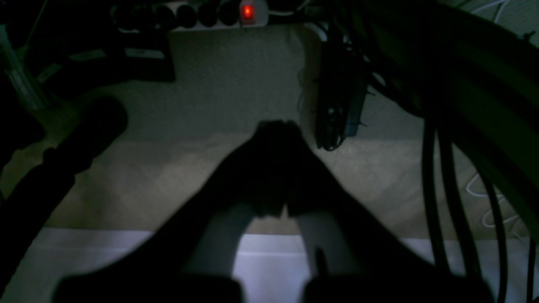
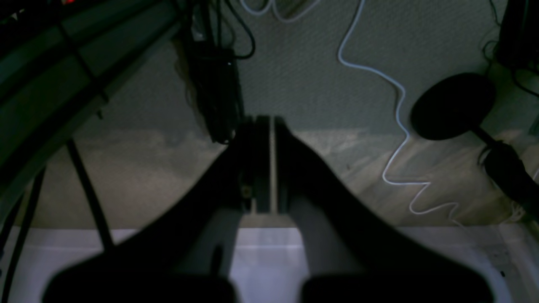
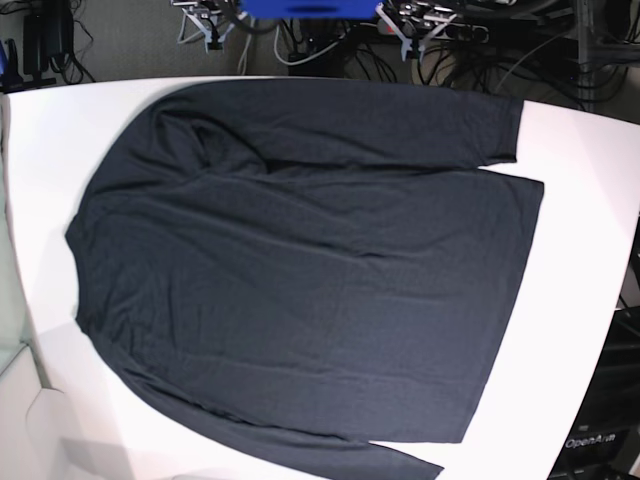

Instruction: Fold the T-shirt properly

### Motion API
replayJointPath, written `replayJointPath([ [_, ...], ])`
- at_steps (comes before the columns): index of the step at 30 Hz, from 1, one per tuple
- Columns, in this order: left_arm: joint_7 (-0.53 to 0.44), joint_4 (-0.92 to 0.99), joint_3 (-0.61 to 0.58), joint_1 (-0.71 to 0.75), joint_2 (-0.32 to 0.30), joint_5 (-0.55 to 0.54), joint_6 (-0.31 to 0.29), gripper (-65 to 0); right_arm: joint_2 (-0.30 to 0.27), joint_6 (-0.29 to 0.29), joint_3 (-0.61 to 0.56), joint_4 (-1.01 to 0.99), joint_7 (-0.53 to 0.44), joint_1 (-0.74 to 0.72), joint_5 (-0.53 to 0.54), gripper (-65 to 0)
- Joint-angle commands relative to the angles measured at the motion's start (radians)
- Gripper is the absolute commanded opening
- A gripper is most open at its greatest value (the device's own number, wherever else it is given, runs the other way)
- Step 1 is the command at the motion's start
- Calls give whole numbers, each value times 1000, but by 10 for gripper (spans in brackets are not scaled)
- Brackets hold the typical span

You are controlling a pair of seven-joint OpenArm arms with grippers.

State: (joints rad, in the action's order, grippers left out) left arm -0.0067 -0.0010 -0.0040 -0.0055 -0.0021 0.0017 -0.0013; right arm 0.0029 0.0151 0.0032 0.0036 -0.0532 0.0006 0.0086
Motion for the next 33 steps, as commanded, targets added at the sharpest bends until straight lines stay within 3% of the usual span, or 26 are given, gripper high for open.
replayJointPath([
  [1, 0, -3, -3, 3, 3, -2, -3, -648, 1, -11, -1, -1, -3, 5, 4, -647],
  [9, 0, -3, -3, 2, 3, -2, -7, -649, 1, -11, -1, -1, -6, 6, 4, -650],
  [13, -20, -3, -1, 5, -2, -4, -9, -650, 1, -10, 1, -1, -69, 25, 4, -650],
  [24, -215, -1, 2, 42, -6, -7, -10, -650, -1, -10, 1, -3, -307, 101, 6, -650],
  [33, -502, -1, 2, 114, -54, -7, -12, -650, -16, -10, -1, -3, -589, 197, 6, -650],
])
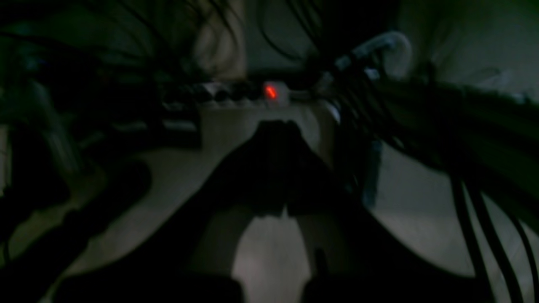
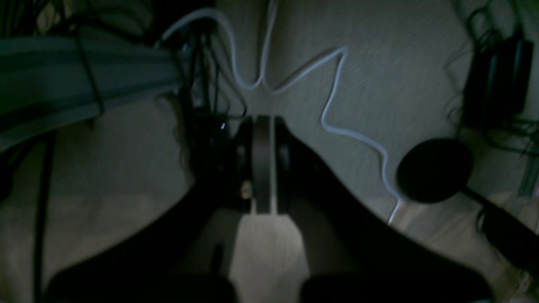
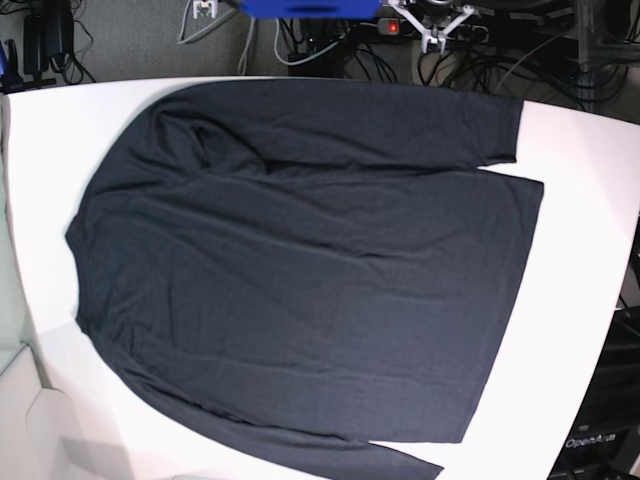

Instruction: Fold the T-shirt properly

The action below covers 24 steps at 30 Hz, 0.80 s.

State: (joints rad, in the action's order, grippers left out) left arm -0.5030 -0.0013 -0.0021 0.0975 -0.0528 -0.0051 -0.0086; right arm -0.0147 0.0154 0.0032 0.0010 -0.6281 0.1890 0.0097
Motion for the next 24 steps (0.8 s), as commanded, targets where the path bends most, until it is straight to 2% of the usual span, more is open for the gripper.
replayJointPath([
  [1, -39, -1, 0, 23, -9, -2, -6, -650, 2, -10, -1, 0, -39, 17, 5, -650],
  [5, -207, -1, 1, 69, -19, -2, -6, -650, -11, -10, 1, -1, -121, 43, 5, -650],
  [8, -282, 1, 1, 83, -20, -2, -6, -650, -14, -10, 1, -1, -140, 43, 5, -650],
  [15, -308, 1, 3, 101, -32, -6, -6, -650, -28, -10, -1, -1, -134, 40, 5, -650],
  [18, -348, 1, 3, 126, -37, -54, -12, -650, -37, -10, -1, -1, -141, 39, 5, -650],
  [21, -444, 1, 3, 155, -46, -109, -97, -650, -46, -10, -1, 0, -143, 42, 5, -650],
  [24, -483, 1, 3, 163, -68, -194, -186, -650, -47, -10, -1, 0, -144, 43, 5, -650],
])
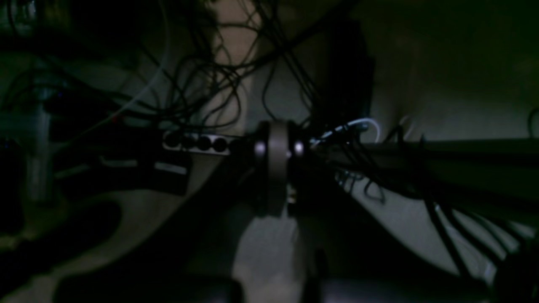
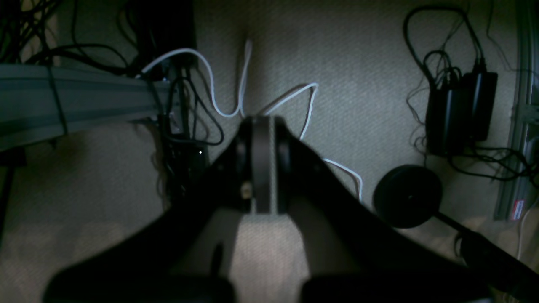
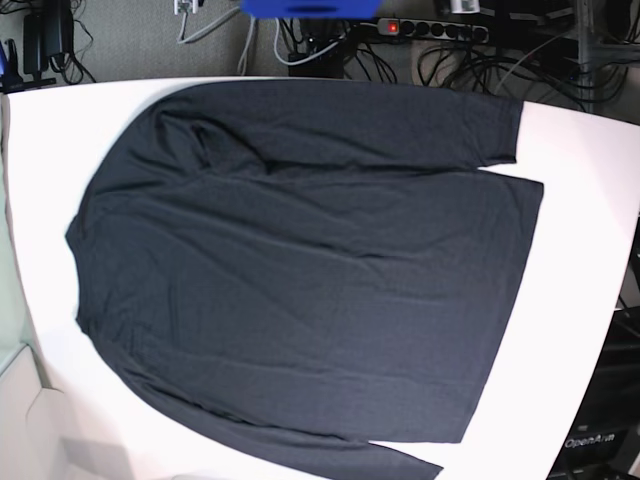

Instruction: Fold the T-shirt properly

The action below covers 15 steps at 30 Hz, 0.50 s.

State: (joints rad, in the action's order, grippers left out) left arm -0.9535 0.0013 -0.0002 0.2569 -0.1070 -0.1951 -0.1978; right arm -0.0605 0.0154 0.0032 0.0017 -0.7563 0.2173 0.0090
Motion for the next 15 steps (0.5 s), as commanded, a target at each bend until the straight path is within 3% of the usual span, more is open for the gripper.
replayJointPath([
  [1, -32, -1, 1, 3, -20, -28, -19, -650, -2, -10, -1, -1, -19, 15, 6, -650],
  [8, -37, -1, 1, 14, -72, -188, -160, -650, -3, -9, -1, -2, -70, 18, 6, -650],
  [15, -38, -1, -1, 15, -92, -255, -272, -648, -12, -9, -1, -2, -148, 52, 6, -650],
])
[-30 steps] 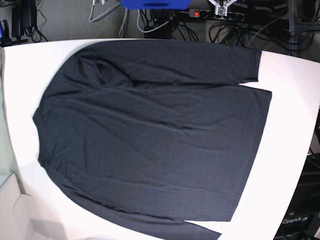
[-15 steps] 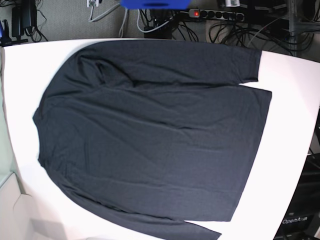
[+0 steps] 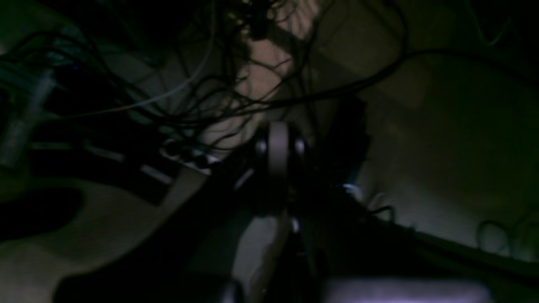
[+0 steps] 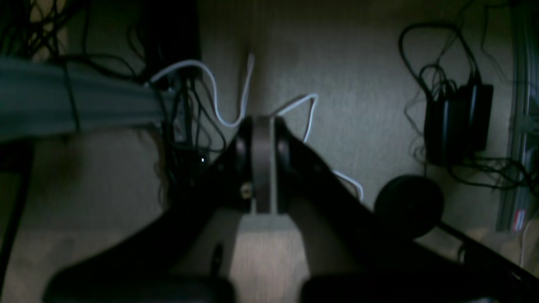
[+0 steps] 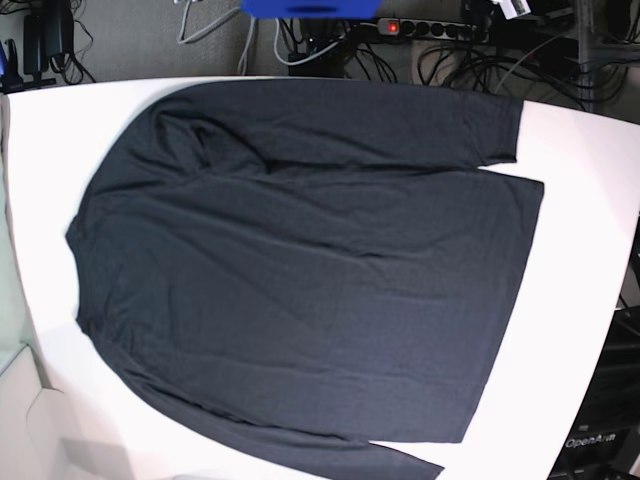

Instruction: Fold the T-shirt properly

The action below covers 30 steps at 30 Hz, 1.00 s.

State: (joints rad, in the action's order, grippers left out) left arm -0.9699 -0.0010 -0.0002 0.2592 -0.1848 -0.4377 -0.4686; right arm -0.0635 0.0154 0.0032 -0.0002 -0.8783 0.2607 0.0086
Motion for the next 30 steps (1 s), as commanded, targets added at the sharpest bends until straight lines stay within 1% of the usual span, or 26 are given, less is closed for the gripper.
replayJointPath([
  [1, -22, 1, -1, 10, -14, -17, -8, -648, -11, -9, -1, 0, -26, 10, 6, -650],
  [7, -22, 1, 1, 4, -17, -26, -60, -648, -12, -9, -1, 0, -26, 12, 6, -650],
  [11, -24, -3, 1, 12, -14, -26, -66, -648, -12, -9, 1, 0, -31, 16, 6, -650],
  [14, -33, -3, 1, 13, -12, -26, -66, -648, -12, -7, 1, 0, -92, 45, 6, -650],
  [16, -91, -3, 1, 28, -11, -25, -66, -647, -12, -5, 1, 0, -158, 59, 6, -650],
  [18, -175, -3, 1, 48, -5, -25, -66, -646, -12, 44, -1, 0, -195, 76, 4, -650],
  [20, -272, 1, 1, 48, 17, -25, -65, -646, -14, 110, -9, 0, -216, 82, 1, -650],
  [21, -300, 1, -1, 48, 20, -23, -65, -645, -14, 117, -9, 0, -221, 82, 1, -650],
  [22, -317, 1, -1, 48, 23, -23, -65, -645, -14, 117, -9, 0, -224, 82, 1, -650],
  [25, -327, 1, -1, 22, 26, -23, -65, -645, -16, 119, -7, 0, -224, 79, 1, -650],
  [30, -346, 1, -2, -99, 28, -23, -65, -645, -16, 119, -4, 0, -224, 82, 1, -650],
])
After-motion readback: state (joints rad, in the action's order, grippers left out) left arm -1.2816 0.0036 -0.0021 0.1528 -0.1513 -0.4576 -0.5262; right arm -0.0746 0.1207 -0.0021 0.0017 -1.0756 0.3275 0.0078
